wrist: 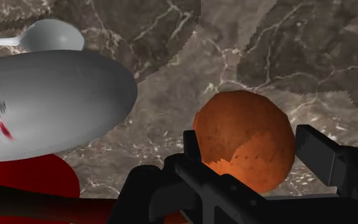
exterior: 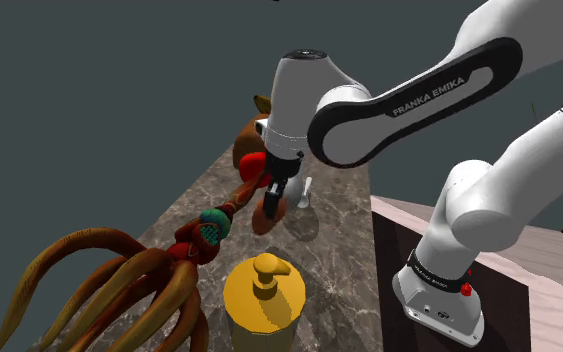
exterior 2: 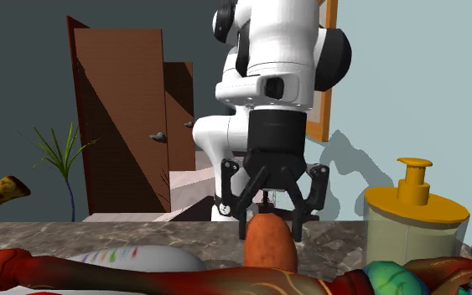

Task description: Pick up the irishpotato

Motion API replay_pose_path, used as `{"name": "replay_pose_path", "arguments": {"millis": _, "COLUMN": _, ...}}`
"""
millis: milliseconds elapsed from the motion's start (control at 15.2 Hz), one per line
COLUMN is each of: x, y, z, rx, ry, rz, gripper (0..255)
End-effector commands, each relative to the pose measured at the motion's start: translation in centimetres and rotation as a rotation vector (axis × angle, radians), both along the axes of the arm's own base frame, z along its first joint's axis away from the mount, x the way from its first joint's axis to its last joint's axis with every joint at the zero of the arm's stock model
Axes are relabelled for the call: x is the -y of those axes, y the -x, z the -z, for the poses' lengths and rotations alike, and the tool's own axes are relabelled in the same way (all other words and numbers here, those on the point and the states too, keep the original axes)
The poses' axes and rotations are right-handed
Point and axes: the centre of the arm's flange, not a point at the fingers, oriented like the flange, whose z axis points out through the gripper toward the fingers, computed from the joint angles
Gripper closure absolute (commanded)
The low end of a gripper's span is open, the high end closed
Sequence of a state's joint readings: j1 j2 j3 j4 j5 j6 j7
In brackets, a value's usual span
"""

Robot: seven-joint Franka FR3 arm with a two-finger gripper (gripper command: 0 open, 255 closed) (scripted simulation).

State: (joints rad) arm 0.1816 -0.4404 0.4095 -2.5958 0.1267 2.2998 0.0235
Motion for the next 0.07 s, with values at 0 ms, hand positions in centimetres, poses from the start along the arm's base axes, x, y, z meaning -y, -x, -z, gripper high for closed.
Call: {"name": "replay_pose_path", "arguments": {"millis": 0, "x": 0.0, "y": 0.0, "z": -0.34, "rx": 0.0, "ry": 0.0, "rz": 0.0, "gripper": 255}}
